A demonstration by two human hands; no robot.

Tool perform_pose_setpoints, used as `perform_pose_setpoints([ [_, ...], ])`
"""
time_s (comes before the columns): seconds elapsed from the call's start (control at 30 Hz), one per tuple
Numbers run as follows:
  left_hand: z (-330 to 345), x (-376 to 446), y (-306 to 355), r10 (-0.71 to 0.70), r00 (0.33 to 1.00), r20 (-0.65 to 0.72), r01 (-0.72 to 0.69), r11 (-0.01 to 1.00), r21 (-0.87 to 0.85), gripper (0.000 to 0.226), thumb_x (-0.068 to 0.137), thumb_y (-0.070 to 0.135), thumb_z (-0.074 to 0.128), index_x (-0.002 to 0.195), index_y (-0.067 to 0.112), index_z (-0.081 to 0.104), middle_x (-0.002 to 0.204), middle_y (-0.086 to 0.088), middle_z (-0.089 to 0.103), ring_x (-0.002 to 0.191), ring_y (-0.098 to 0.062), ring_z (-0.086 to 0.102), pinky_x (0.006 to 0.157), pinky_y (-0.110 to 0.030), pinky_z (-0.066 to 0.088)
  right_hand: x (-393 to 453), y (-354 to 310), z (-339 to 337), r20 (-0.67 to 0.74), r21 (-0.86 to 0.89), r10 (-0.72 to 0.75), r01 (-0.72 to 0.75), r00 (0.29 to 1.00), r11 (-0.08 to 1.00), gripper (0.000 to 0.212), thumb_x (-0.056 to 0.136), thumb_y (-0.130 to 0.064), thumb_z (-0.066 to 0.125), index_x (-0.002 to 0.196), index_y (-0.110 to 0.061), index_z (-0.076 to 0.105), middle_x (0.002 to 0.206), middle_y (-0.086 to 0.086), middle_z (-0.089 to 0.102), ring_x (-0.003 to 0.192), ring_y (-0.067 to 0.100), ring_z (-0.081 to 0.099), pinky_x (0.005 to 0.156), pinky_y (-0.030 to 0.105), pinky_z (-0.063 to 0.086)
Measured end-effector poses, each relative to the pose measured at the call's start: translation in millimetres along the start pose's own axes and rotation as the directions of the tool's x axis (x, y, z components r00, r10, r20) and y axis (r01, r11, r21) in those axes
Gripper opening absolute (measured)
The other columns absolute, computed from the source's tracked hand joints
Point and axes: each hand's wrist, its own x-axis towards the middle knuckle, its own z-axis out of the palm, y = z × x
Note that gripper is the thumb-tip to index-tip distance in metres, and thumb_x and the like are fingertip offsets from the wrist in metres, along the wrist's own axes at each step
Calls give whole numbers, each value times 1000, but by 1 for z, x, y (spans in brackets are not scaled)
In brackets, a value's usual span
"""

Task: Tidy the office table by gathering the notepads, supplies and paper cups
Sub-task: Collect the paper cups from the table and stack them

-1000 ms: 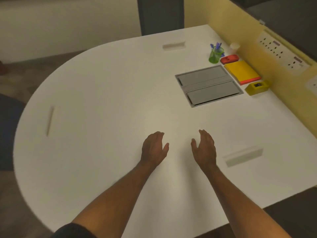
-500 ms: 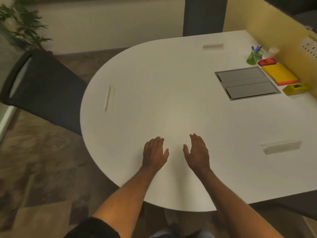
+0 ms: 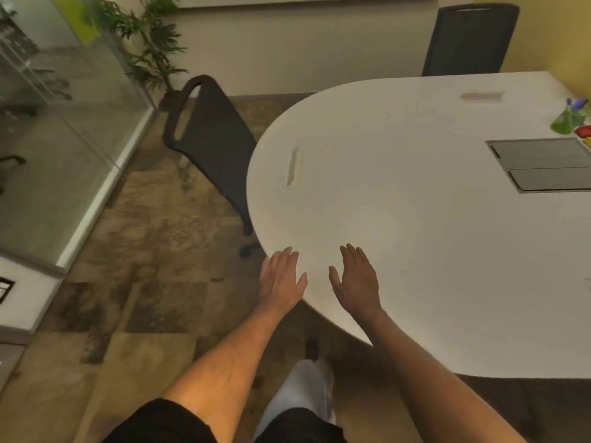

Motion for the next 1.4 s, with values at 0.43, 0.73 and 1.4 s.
perform_pose_setpoints([
  [0.43,-70,43,-260,-101,995,-4,101,995,14,64,95,48,50,151,19,39,162,-1,32,148,-24,30,122,-48,22,71,-240,115,100,-69,-88,96,991,993,61,104,-50,35,156,-18,36,163,1,35,153,23,26,122,36,24],
  [0.73,-145,162,-467,-62,997,47,58,994,87,67,94,50,48,153,21,36,163,-1,30,149,-23,29,122,-47,23,182,-433,211,176,-36,-81,88,981,995,63,104,-51,35,158,-18,32,165,0,30,155,19,20,125,36,22],
  [1.4,-242,619,-647,114,993,27,-116,984,136,65,93,49,51,150,18,42,159,-3,38,145,-25,36,120,-47,29,635,-626,302,75,161,315,-323,946,933,61,103,-44,39,156,-14,33,163,4,32,154,23,22,121,40,25],
])
